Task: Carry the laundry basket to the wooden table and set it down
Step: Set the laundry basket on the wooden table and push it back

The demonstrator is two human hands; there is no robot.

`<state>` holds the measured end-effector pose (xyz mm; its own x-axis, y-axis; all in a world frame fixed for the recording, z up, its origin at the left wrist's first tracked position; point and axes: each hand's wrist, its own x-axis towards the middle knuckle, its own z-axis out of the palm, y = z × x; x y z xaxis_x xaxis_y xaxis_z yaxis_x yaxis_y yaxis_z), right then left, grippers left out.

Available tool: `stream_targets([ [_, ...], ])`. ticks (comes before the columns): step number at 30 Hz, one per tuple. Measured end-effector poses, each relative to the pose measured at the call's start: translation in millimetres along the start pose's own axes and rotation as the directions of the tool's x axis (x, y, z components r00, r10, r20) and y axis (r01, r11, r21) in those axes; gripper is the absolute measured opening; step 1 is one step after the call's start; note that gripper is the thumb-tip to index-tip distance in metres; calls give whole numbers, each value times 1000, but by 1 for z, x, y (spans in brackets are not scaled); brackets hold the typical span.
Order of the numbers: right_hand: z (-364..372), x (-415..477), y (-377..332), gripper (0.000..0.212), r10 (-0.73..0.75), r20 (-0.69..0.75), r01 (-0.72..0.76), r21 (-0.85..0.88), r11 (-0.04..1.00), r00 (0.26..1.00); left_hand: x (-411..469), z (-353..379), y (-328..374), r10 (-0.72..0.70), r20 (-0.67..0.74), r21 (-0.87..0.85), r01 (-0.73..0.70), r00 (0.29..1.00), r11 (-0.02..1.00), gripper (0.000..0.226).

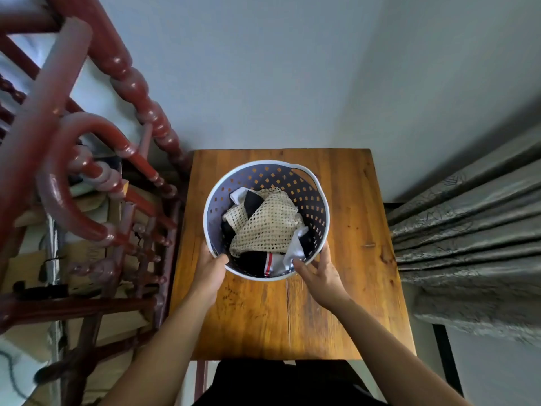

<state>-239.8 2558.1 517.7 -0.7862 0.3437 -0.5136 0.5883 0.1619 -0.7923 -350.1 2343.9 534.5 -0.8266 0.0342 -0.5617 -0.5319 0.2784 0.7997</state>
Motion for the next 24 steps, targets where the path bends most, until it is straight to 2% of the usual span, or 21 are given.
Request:
stream_targets([
  [3, -6, 2, 1, 75, 10, 39, -8, -54, 998, 999, -1, 4, -1, -1, 8, 135, 0, 1000, 991, 61],
  [5, -15, 3, -3, 89, -11, 79, 21, -128, 992, 997, -7, 7, -7, 112, -25, 314, -99, 993, 944, 67],
  [7, -23, 7, -3, 107, -51, 101, 74, -240, 968, 994, -15, 8, -18, 304, -35, 523, -242, 952, 817, 71],
  [9, -31, 11, -3, 112, -106, 99, 135, -365, 921, 989, -23, 13, -26, 459, 46, 679, -364, 887, 637, 67],
  [10, -35, 15, -4, 110, -148, 96, 175, -411, 894, 984, -28, 17, -27, 490, 110, 727, -406, 865, 553, 63],
  [14, -46, 34, -10, 101, -249, 129, 277, -579, 767, 960, -31, 29, -40, 474, 305, 800, -493, 826, 343, 51],
  [18, -46, 50, -13, 79, -264, 219, 341, -675, 654, 939, -20, 26, -56, 552, 431, 824, -560, 714, 81, 44],
  [24, -26, 82, -39, 96, -262, 254, 364, -693, 622, 931, 28, -5, -36, 530, 444, 844, -535, 722, 23, 37],
])
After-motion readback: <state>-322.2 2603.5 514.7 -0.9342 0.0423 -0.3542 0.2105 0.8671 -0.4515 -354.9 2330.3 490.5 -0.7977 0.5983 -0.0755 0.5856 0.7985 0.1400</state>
